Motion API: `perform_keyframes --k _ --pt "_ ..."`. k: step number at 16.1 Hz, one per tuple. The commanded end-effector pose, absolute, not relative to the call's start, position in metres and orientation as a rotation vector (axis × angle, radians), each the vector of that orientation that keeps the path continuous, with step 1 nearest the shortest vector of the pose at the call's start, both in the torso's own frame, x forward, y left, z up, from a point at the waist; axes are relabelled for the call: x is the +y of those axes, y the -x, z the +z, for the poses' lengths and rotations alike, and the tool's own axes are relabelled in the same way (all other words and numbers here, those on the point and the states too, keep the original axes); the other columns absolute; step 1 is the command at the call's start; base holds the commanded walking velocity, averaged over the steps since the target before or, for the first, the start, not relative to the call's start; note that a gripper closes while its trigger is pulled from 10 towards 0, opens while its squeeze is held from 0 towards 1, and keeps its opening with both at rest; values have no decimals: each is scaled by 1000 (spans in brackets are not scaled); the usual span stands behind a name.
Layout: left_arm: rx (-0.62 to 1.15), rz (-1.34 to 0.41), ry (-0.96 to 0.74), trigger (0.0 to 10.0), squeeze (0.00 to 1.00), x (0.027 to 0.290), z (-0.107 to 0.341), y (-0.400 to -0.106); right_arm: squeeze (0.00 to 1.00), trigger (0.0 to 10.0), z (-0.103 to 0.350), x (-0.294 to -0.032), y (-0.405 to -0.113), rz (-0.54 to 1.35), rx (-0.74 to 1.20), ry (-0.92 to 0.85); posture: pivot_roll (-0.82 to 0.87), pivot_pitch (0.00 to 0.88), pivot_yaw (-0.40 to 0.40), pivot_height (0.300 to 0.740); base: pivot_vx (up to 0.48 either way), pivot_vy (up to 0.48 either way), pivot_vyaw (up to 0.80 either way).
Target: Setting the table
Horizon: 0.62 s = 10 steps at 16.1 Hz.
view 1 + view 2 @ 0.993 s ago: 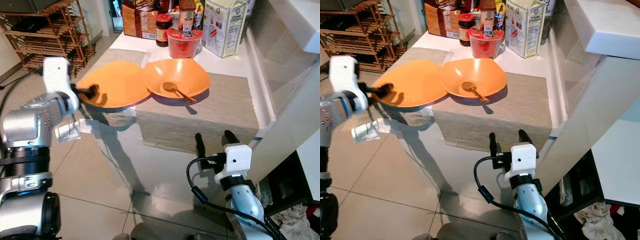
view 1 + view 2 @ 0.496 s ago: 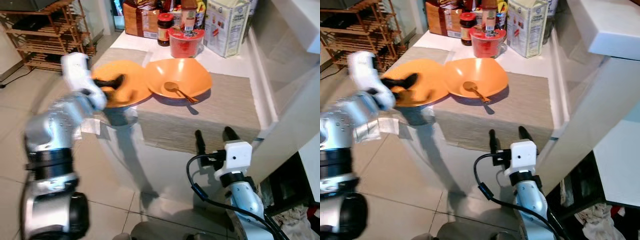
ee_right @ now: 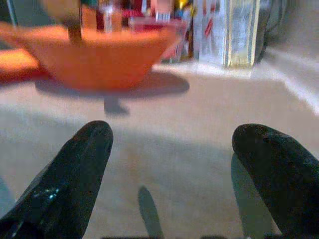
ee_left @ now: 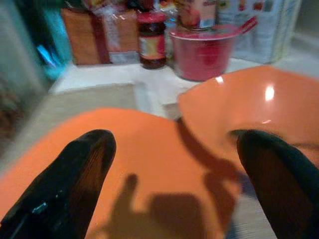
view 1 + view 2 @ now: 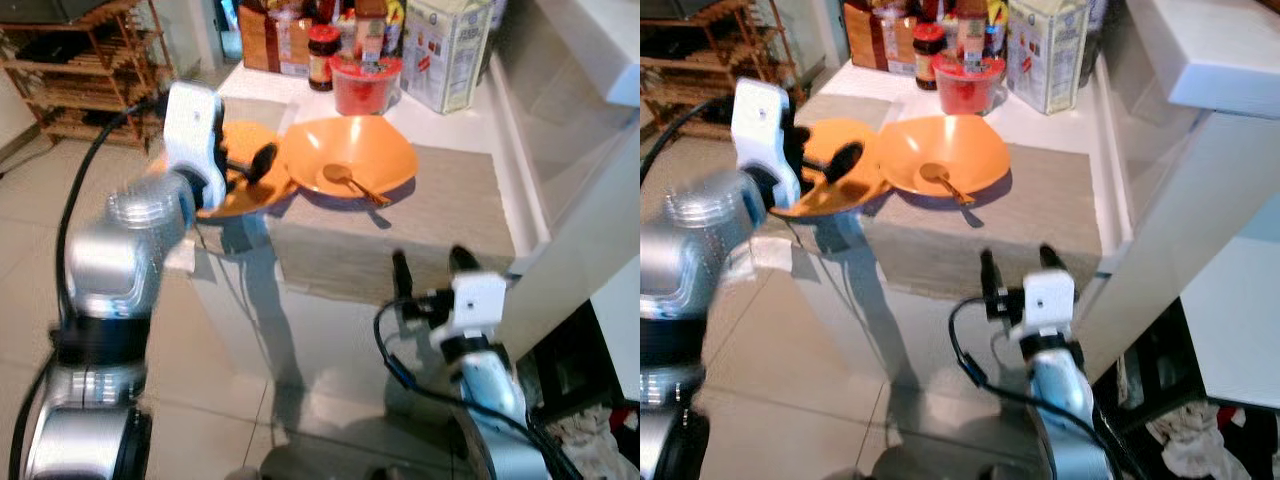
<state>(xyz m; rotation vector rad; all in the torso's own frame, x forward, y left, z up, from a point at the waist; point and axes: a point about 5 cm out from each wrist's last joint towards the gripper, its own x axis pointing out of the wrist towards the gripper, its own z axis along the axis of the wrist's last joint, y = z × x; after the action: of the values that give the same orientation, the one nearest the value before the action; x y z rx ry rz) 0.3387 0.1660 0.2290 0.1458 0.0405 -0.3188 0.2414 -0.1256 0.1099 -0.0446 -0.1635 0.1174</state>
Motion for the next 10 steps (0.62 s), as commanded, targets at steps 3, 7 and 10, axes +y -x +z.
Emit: perform_keyframes --k 3,7,10 --pt "-43 -275 -182 10000 0 164 226 -328 0 10000 130 -119 -244 161 -219 22 -6 21 14 727 0 0 0" --pt "-73 -234 -181 10000 0 166 218 -324 0 10000 134 -113 -247 244 -240 16 6 22 11 727 0 0 0" --pt "-75 -232 -178 10000 0 161 211 -318 0 10000 145 -110 -243 309 -271 19 10 29 9 727 0 0 0"
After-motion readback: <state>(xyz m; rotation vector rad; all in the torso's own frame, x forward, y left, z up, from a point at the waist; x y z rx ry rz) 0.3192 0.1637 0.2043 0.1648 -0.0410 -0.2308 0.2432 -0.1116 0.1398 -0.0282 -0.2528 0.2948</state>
